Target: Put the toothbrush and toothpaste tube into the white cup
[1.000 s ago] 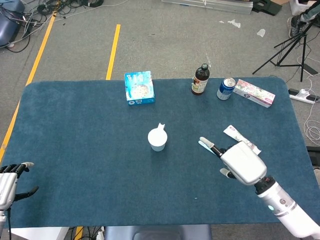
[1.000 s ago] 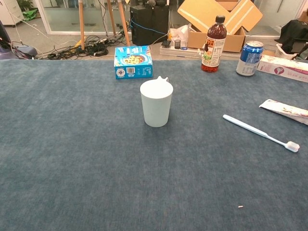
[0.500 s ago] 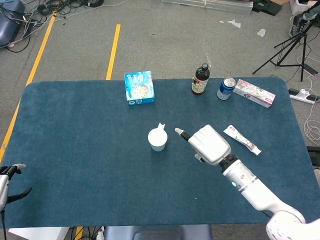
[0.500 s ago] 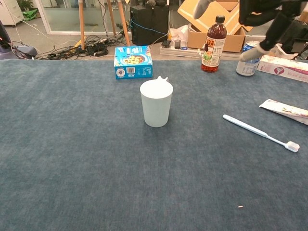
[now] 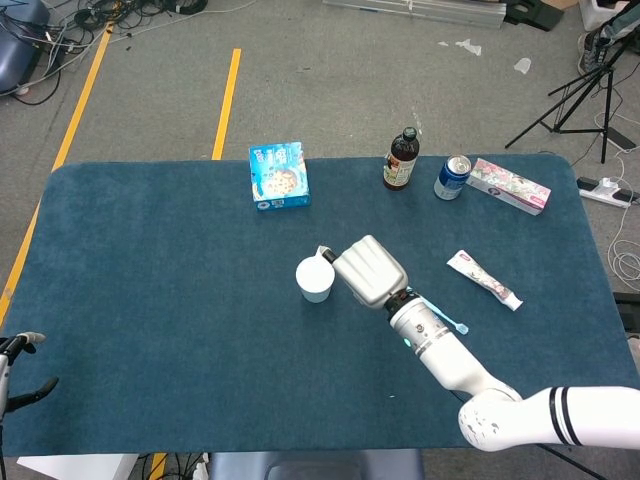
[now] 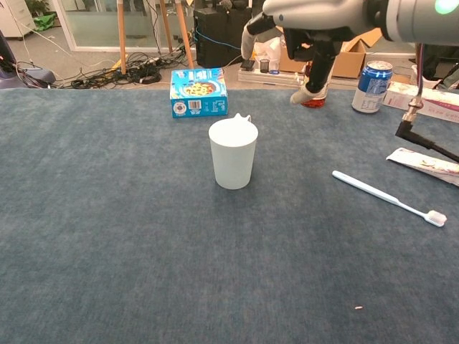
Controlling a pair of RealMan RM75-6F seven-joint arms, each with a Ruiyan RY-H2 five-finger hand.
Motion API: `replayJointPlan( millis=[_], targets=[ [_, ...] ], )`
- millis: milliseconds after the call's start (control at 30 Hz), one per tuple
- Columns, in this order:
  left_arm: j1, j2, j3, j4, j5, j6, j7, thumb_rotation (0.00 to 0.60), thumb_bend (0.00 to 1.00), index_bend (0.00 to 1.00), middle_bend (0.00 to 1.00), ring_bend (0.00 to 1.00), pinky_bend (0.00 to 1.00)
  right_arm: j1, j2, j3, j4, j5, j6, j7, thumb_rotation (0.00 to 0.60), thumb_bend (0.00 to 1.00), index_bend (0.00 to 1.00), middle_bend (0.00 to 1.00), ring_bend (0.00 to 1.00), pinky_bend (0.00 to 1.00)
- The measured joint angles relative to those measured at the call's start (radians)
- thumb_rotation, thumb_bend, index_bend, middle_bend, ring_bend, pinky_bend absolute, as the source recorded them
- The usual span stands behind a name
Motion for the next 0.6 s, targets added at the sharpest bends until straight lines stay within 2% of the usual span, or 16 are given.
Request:
replayJointPlan(
  millis=[133, 600],
  targets=[
    [0.001, 0.001, 0.000, -0.003, 0.000, -0.004, 0.000, 0.600, 0.00, 0.36, 0.46, 0.37, 0.36, 0.034, -0.022, -0.015, 0.031, 0.040, -0.007, 0.007, 0.600, 0.14, 0.34, 1.00, 1.00, 1.00],
    [0.000, -0.006, 0.003, -0.001, 0.009, -0.012, 0.006, 0.600, 0.00, 0.36, 0.46, 0.38, 0.36, 0.086, -0.095, -0.077, 0.138, 0.092, -0.029, 0.049, 0.600, 0.19, 0.35, 1.00, 1.00, 1.00]
  ],
)
